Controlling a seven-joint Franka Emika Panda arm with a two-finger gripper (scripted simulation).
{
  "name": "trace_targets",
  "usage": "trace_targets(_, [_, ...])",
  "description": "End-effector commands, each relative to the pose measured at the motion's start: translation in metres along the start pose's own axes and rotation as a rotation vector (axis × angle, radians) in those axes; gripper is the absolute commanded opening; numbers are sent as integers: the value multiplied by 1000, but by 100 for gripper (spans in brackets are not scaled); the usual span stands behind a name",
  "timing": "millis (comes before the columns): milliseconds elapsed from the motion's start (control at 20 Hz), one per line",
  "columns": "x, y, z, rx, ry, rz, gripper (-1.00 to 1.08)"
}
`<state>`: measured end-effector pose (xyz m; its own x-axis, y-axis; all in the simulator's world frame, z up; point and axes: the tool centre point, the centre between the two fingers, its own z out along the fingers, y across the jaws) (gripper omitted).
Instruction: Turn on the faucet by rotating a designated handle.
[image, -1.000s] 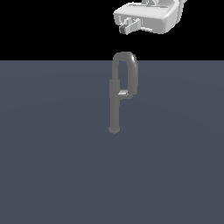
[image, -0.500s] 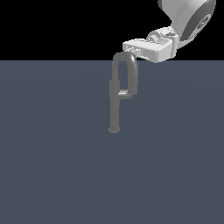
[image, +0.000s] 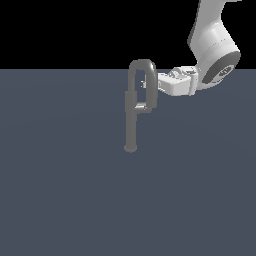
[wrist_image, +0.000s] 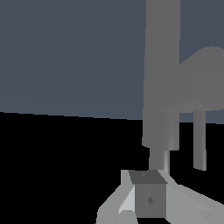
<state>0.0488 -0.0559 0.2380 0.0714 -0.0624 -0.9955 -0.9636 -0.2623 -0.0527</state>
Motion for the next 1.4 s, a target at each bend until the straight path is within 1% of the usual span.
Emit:
trace_targets(0, [12,-2,1,29,-34,28,-100])
trace_targets(150, [21,-2,2,52,-61,51,-100])
trace_targets(350, [27,-3,3,66,-77,64,-100])
trace_targets(600, [28,-2,3,66,-77,64,-100])
trace_targets(1050, [15,17,4,66,-77,64,-100])
trace_targets(1150, [16,15,3,66,-77,63,-100])
trace_targets(1350, [14,26,4,66,-77,63,-100])
